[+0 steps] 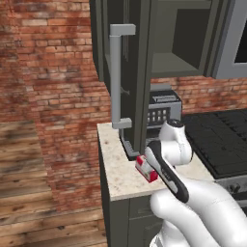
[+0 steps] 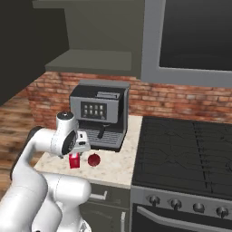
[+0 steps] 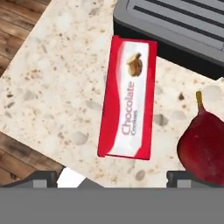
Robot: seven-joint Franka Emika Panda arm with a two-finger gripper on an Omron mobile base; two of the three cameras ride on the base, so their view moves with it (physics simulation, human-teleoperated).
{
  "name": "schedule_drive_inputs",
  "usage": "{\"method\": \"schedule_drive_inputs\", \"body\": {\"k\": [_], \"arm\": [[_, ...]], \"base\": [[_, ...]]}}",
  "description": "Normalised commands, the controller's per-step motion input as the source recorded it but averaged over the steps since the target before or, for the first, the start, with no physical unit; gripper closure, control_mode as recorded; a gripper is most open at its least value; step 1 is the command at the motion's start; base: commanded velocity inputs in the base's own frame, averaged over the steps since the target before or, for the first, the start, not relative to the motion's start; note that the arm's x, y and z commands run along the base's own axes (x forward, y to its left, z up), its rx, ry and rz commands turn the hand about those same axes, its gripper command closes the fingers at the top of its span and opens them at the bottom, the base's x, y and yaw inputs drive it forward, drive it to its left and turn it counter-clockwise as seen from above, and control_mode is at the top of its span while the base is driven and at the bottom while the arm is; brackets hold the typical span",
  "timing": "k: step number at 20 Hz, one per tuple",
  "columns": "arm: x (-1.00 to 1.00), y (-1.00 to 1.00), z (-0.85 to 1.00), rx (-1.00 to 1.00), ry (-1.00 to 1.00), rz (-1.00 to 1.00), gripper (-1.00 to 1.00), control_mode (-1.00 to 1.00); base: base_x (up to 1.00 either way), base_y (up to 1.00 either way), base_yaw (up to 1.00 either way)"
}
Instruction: Pick the pear, boxed food from the counter and place them in the cabinet. Then close the cabinet.
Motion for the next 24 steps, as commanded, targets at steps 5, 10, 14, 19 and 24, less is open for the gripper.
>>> {"method": "schedule_drive_inputs", "body": {"k": [5,10,14,19,24], "arm": [[0.63,0.0,-0.45,0.02,0.1,0.0,-1.0,-1.0],[0.46,0.01,-0.85,0.01,0.13,0.0,-1.0,-1.0],[0.08,0.08,-0.98,0.0,0.04,0.0,-1.0,-1.0],[-0.06,0.08,-0.72,0.0,0.0,0.0,1.0,-1.0],[-0.69,0.06,-0.36,0.01,0.0,0.0,1.0,-1.0]], "base": [[0.0,0.0,0.0],[0.0,0.0,0.0],[0.0,0.0,0.0],[0.0,0.0,0.0],[0.0,0.0,0.0]]}}
